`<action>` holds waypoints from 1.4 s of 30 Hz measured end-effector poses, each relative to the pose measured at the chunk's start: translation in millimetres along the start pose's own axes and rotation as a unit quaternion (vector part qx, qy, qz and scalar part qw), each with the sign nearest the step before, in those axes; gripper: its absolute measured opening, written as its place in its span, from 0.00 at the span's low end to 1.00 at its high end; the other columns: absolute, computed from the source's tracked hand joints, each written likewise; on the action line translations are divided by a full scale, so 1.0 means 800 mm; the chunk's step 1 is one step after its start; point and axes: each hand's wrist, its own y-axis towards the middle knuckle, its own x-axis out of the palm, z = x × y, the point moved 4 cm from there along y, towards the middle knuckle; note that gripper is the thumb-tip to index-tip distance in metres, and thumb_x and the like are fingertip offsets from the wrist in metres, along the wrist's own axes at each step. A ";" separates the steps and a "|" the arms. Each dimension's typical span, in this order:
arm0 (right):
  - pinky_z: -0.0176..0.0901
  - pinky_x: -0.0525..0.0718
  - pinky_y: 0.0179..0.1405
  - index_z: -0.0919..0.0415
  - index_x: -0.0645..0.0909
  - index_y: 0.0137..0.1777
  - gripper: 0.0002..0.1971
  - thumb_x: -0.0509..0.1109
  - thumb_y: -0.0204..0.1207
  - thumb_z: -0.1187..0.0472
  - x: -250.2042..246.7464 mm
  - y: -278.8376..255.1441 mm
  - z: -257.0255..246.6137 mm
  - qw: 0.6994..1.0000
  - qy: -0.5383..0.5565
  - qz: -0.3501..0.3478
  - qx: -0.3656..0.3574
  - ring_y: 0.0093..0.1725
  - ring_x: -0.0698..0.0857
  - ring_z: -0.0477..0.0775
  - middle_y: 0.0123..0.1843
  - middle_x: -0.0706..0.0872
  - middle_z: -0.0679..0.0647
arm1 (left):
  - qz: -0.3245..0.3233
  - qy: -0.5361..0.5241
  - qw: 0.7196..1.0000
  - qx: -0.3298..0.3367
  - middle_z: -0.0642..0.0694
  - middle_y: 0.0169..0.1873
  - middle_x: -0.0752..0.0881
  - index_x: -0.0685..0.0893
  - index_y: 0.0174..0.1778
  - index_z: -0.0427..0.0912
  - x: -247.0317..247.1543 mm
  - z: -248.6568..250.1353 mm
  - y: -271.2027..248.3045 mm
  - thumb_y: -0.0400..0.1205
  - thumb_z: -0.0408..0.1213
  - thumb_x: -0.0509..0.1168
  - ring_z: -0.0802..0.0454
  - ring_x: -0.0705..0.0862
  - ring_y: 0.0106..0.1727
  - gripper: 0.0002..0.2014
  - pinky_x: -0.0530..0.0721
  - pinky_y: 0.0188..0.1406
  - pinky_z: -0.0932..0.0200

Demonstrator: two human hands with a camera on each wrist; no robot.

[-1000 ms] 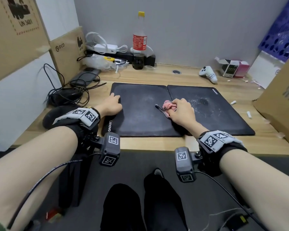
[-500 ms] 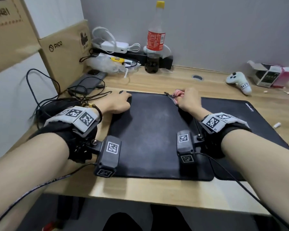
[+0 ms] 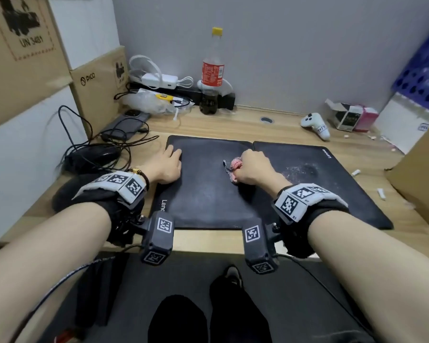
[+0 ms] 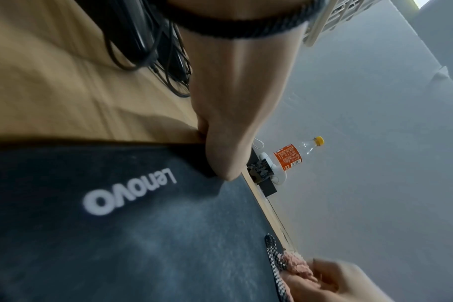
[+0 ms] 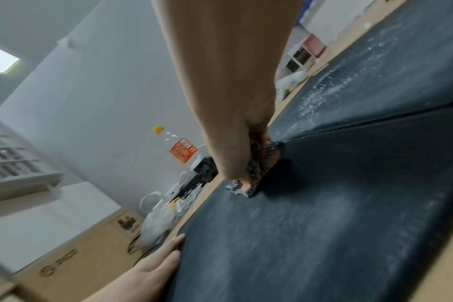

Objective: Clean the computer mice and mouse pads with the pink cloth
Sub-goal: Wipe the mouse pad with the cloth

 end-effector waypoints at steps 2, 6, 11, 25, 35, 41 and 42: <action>0.45 0.74 0.47 0.60 0.73 0.46 0.12 0.74 0.71 0.59 0.000 -0.019 -0.021 0.999 -0.036 -0.033 -0.019 0.62 0.81 0.68 0.60 0.81 0.64 | 0.006 -0.004 1.000 0.010 0.28 0.78 0.60 0.57 0.80 0.31 0.003 -0.002 -0.007 0.89 0.39 0.43 0.36 0.57 0.81 0.25 0.54 0.80 0.50; 0.47 0.75 0.48 0.65 0.75 0.64 0.23 0.74 0.72 0.57 0.010 -0.034 -0.063 0.992 -0.093 -0.052 -0.068 0.65 0.79 0.68 0.65 0.78 0.65 | 0.024 -0.002 1.000 0.010 0.31 0.70 0.70 0.69 0.69 0.31 0.002 -0.017 -0.009 0.89 0.41 0.47 0.34 0.68 0.72 0.20 0.64 0.72 0.50; 0.47 0.75 0.46 0.63 0.75 0.63 0.22 0.74 0.73 0.57 0.033 -0.025 -0.112 0.986 -0.088 -0.051 -0.132 0.64 0.80 0.66 0.64 0.79 0.63 | 0.022 -0.012 1.000 -0.014 0.26 0.67 0.72 0.70 0.65 0.25 -0.004 -0.018 -0.006 0.89 0.36 0.46 0.33 0.71 0.67 0.18 0.65 0.65 0.51; 0.48 0.73 0.40 0.60 0.77 0.40 0.01 0.65 0.70 0.65 0.039 0.101 -0.058 0.992 0.018 0.041 -0.118 0.51 0.82 0.72 0.47 0.86 0.66 | 0.049 -0.041 0.998 0.021 0.31 0.58 0.74 0.67 0.48 0.41 -0.006 -0.036 0.012 0.86 0.36 0.51 0.35 0.74 0.60 0.04 0.68 0.55 0.51; 0.46 0.74 0.44 0.56 0.76 0.45 0.09 0.72 0.68 0.57 0.016 0.047 0.015 0.997 0.071 0.039 0.002 0.48 0.78 0.64 0.47 0.82 0.60 | 0.050 -0.063 0.996 0.031 0.29 0.67 0.73 0.72 0.62 0.32 -0.003 -0.037 0.004 0.87 0.37 0.50 0.36 0.71 0.68 0.14 0.67 0.64 0.52; 0.44 0.72 0.40 0.55 0.73 0.37 0.12 0.73 0.60 0.53 0.044 0.032 -0.065 0.997 0.045 -0.010 -0.068 0.51 0.83 0.67 0.50 0.86 0.63 | 0.034 -0.075 0.996 0.037 0.31 0.75 0.69 0.65 0.76 0.32 -0.005 -0.051 0.000 0.87 0.40 0.51 0.37 0.69 0.75 0.23 0.67 0.73 0.51; 0.44 0.73 0.40 0.55 0.73 0.38 0.12 0.73 0.61 0.54 0.055 0.033 -0.087 0.995 0.043 -0.017 -0.092 0.53 0.83 0.68 0.51 0.87 0.63 | 0.028 -0.067 0.997 0.031 0.31 0.79 0.63 0.60 0.79 0.32 -0.003 -0.054 -0.001 0.87 0.42 0.49 0.39 0.64 0.79 0.26 0.62 0.77 0.52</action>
